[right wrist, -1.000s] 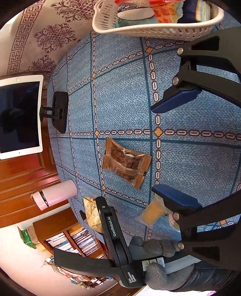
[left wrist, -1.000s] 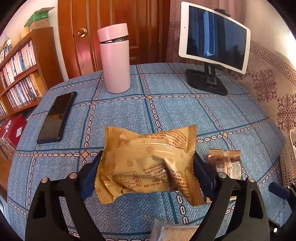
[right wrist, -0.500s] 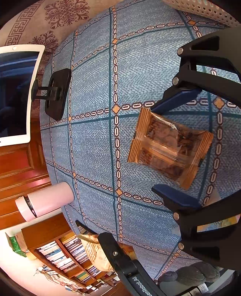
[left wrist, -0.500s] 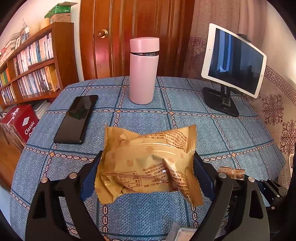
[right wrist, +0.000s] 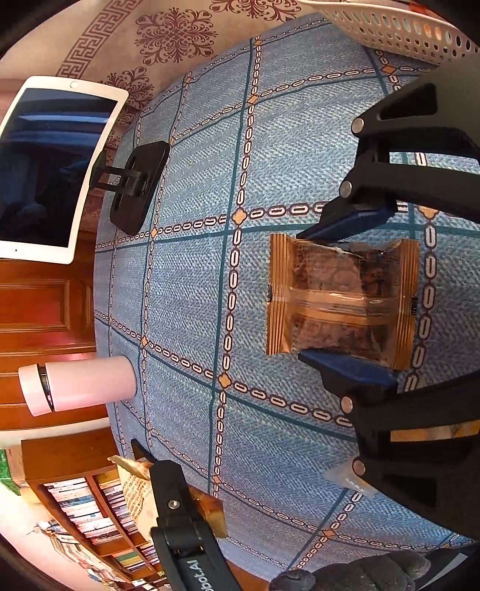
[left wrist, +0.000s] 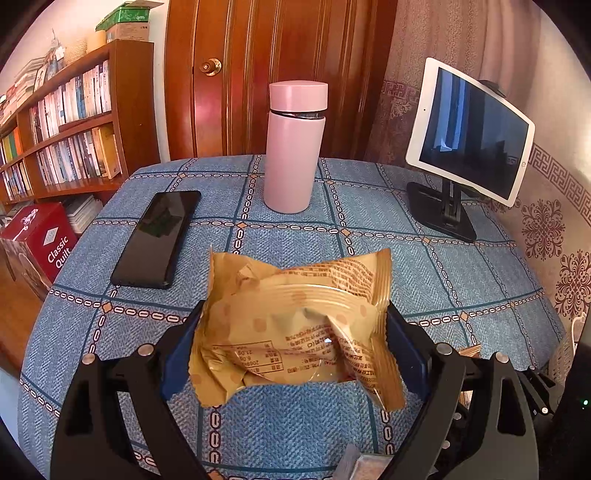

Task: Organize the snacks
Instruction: 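Carry the brown packet over the white basket with the right gripper while the left holds the bread bag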

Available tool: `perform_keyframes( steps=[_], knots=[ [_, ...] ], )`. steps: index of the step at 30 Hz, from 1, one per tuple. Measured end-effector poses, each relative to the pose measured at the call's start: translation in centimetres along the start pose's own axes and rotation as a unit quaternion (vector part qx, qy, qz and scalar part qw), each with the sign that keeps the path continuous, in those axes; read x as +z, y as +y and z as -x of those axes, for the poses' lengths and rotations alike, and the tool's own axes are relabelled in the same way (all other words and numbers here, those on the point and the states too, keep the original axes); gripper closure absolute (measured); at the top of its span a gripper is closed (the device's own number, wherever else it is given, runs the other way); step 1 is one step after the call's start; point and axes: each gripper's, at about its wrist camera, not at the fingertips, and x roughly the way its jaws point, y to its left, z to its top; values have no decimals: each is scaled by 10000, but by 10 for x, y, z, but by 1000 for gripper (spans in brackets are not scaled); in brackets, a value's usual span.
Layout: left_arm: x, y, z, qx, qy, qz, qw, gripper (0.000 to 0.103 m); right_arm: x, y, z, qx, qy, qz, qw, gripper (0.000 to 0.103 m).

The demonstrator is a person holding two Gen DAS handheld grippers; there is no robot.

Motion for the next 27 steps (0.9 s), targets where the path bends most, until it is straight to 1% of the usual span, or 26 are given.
perform_keyframes(
  steps=[12, 27],
  knots=[
    [1, -2, 11, -43, -141, 3, 9999, 12, -11, -3, 30, 78, -204, -180, 9996, 46],
    [7, -2, 32, -202, -357, 77, 9991, 12, -24, -2, 62, 103, -349, -216, 9991, 46]
  ],
)
